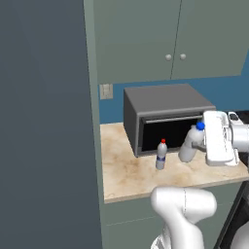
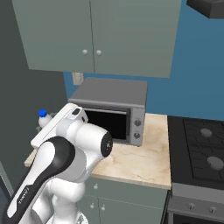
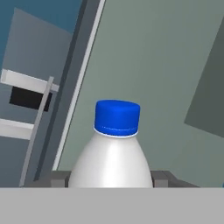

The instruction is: Take the bottled waters from the counter and place them in the freezer to freeze. Close the freezer door after placing the bottles.

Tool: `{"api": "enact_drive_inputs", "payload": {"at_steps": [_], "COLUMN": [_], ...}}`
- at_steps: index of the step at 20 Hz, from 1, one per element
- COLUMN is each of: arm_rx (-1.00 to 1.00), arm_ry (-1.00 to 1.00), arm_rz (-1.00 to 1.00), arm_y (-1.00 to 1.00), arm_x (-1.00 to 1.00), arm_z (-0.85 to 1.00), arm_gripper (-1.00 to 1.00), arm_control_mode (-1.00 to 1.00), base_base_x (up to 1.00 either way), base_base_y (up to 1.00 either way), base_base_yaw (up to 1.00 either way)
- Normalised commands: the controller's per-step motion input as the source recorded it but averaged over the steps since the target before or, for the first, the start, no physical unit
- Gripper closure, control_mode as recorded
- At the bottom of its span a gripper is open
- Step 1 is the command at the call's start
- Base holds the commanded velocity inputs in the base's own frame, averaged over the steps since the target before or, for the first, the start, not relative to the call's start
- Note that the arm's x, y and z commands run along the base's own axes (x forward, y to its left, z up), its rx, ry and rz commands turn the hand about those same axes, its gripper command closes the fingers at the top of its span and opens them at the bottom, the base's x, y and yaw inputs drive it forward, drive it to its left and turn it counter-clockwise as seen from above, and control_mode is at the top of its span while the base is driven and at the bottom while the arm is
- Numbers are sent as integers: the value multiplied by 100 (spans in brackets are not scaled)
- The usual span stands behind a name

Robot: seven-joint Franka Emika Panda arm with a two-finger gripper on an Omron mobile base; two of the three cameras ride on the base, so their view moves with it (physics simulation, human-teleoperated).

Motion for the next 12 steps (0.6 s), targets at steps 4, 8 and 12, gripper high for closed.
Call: {"api": "enact_drive_inputs", "payload": {"at_steps": [4, 8, 12], "arm_rx": [0, 0, 0], "arm_ry": [0, 0, 0], "arm_rz": [0, 0, 0], "arm_y": [0, 0, 0], "arm_x": [0, 0, 0], "arm_z": [0, 0, 0], "arm_gripper": [100, 100, 100], "arm_control_mode": [100, 100, 100], "base_base_x": [-77, -54, -18], "base_base_y": [77, 92, 62], "base_base_yaw": [2, 11, 12]}}
